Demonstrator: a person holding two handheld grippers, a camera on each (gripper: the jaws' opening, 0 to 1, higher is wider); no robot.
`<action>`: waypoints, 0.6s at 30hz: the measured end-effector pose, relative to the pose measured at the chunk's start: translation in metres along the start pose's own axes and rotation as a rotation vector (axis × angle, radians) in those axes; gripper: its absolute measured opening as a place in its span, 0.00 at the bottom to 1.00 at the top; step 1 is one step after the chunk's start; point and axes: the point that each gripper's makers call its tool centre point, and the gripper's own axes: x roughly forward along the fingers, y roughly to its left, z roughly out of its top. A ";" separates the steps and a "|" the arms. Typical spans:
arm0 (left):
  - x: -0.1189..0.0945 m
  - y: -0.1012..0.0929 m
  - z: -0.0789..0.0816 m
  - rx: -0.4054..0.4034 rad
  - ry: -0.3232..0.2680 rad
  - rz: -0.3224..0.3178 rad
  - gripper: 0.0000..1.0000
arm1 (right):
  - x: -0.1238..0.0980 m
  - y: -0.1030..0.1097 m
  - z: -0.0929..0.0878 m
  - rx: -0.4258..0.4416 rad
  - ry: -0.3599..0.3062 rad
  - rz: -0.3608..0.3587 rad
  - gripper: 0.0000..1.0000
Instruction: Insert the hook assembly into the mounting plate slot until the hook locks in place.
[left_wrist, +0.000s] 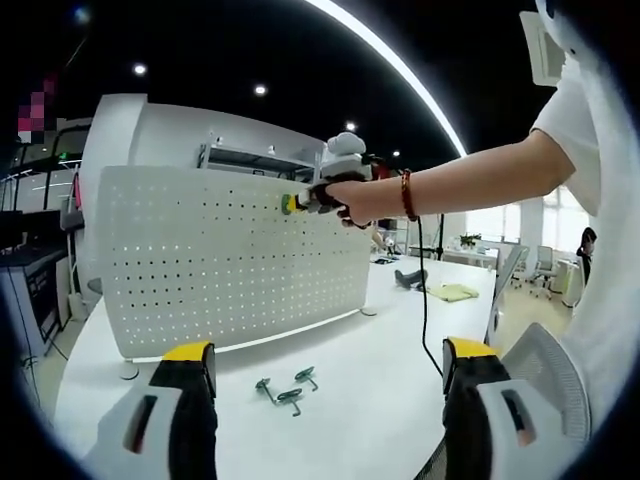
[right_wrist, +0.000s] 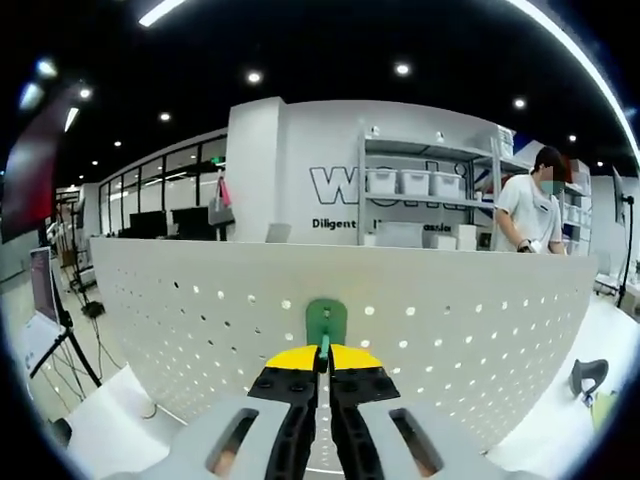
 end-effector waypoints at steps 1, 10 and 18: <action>0.001 -0.001 0.000 0.001 0.001 -0.002 0.96 | 0.000 0.001 -0.001 0.007 0.011 0.005 0.02; 0.002 -0.001 0.001 0.001 -0.003 -0.008 0.96 | -0.001 0.003 -0.001 -0.023 0.006 0.016 0.03; 0.003 -0.004 0.003 0.010 -0.001 -0.018 0.96 | -0.002 0.002 -0.002 -0.076 -0.008 0.018 0.11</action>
